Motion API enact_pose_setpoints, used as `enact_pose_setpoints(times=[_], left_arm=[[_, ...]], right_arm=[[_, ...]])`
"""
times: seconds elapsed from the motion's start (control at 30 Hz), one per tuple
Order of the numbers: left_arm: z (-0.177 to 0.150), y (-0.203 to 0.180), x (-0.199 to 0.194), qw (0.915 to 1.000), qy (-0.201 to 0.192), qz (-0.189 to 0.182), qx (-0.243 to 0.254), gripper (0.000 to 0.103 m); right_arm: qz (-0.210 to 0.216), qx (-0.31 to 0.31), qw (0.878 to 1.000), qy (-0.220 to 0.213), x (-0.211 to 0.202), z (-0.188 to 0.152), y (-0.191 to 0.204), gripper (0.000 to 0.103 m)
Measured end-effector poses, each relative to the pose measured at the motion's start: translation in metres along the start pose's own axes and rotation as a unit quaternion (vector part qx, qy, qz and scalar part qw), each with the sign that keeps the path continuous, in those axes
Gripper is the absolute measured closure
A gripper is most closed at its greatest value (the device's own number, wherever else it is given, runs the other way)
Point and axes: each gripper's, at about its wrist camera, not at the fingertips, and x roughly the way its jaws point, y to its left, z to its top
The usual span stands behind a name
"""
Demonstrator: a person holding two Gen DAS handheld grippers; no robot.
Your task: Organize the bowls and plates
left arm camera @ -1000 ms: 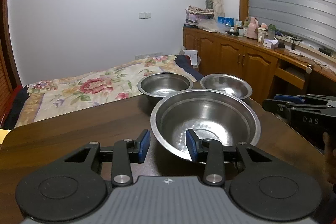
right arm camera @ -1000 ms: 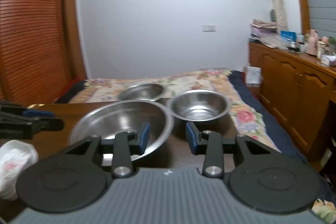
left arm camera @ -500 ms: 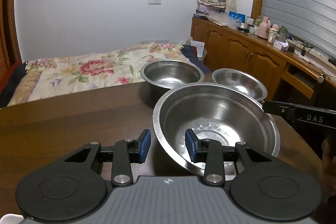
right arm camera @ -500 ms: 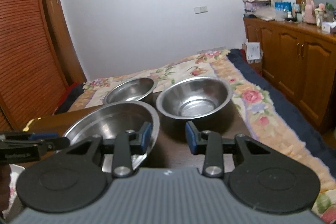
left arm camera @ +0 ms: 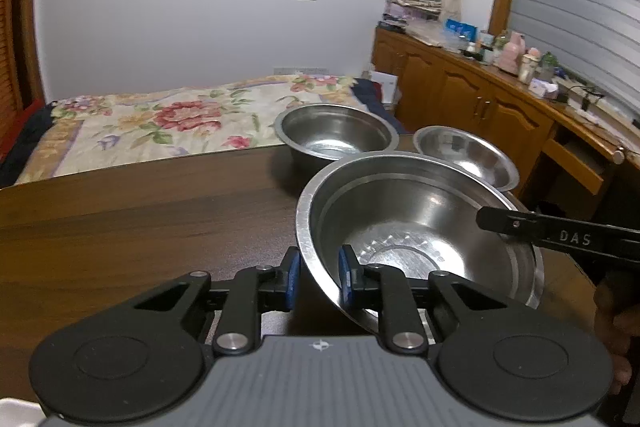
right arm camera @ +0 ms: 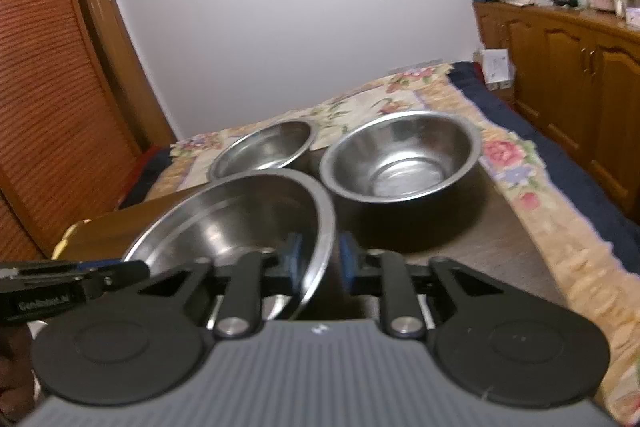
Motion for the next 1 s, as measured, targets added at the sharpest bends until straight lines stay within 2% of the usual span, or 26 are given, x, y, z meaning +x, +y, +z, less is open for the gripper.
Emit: enact_pose_setpoints(times=[0.27, 0.73, 0.87, 1.0], left_arm=[[0.001, 0.002, -0.019, 0.9999, -0.016, -0.007, 0.001, 0.082], [0.004, 0.001, -0.075, 0.9973, -0.067, -0.022, 0.018, 0.081], [0.0, 0.004, -0.083, 0.9973, -0.065, -0.025, 0.023, 0.081], [-0.012, 0.007, -0.086, 0.9978, -0.05, -0.039, 0.02, 0.081]], right_arm=[[0.025, 0.016, 0.999, -0.014, -0.019, 0.002, 0.003, 0.086], [0.039, -0.019, 0.999, -0.023, -0.042, 0.014, 0.02, 0.086], [0.041, -0.026, 0.999, -0.019, -0.046, 0.009, 0.022, 0.086], [0.039, -0.045, 0.998, 0.002, -0.05, 0.005, 0.024, 0.086]])
